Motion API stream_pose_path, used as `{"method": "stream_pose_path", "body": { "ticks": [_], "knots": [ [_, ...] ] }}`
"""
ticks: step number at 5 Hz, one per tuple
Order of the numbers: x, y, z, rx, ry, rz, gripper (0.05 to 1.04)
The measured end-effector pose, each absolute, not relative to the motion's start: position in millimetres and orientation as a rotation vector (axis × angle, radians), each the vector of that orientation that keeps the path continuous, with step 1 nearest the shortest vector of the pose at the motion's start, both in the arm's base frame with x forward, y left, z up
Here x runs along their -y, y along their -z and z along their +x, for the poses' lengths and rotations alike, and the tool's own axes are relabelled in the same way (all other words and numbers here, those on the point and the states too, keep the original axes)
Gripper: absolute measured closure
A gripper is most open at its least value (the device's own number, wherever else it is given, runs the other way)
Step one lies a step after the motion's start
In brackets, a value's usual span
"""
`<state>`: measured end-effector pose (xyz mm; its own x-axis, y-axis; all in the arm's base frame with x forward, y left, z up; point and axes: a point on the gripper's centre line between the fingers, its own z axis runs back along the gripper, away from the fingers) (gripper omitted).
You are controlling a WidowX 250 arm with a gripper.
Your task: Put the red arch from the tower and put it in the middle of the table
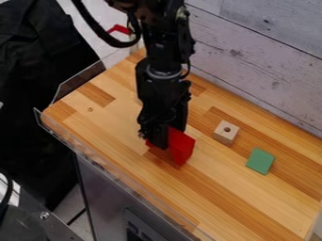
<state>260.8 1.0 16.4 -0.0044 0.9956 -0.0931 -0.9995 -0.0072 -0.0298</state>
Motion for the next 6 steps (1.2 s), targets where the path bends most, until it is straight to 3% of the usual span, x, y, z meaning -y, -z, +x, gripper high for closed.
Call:
{"method": "stream_pose_path", "body": {
  "ticks": [1,2,3,5,6],
  "knots": [
    [-1.8,-16.6,262.0,-0.041,-1.573,-0.097,0.474],
    [-6.5,-28.4,276.1,-0.006,-1.541,-0.091,0.160],
    [-14.6,-58.0,293.5,0.076,-1.520,-0.052,0.080],
    [-24.8,-119.5,307.2,0.222,-1.468,-0.037,0.083],
    [-22.3,-141.1,314.9,0.223,-1.279,-0.091,0.083]
  ]
}}
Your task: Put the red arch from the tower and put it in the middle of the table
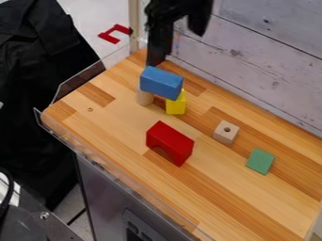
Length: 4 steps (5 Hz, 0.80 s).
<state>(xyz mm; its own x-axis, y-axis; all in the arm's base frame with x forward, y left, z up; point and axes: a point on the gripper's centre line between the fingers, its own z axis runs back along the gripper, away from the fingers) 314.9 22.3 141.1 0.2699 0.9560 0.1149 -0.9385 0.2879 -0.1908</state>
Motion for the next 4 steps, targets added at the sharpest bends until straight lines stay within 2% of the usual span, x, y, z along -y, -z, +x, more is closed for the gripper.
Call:
{"method": "stream_pose_path", "body": {
  "ticks": [1,2,3,4],
  "knots": [
    [-28.2,-127.4,317.2,0.068,-1.070,-0.148,0.083],
    [-29.7,-118.6,315.3,-0.077,-0.847,-0.153,0.083],
    [-32.8,-109.6,317.1,-0.143,-0.618,-0.075,0.083],
    [-27.7,-104.7,326.0,-0.167,-0.422,-0.044,0.083]
  ]
}}
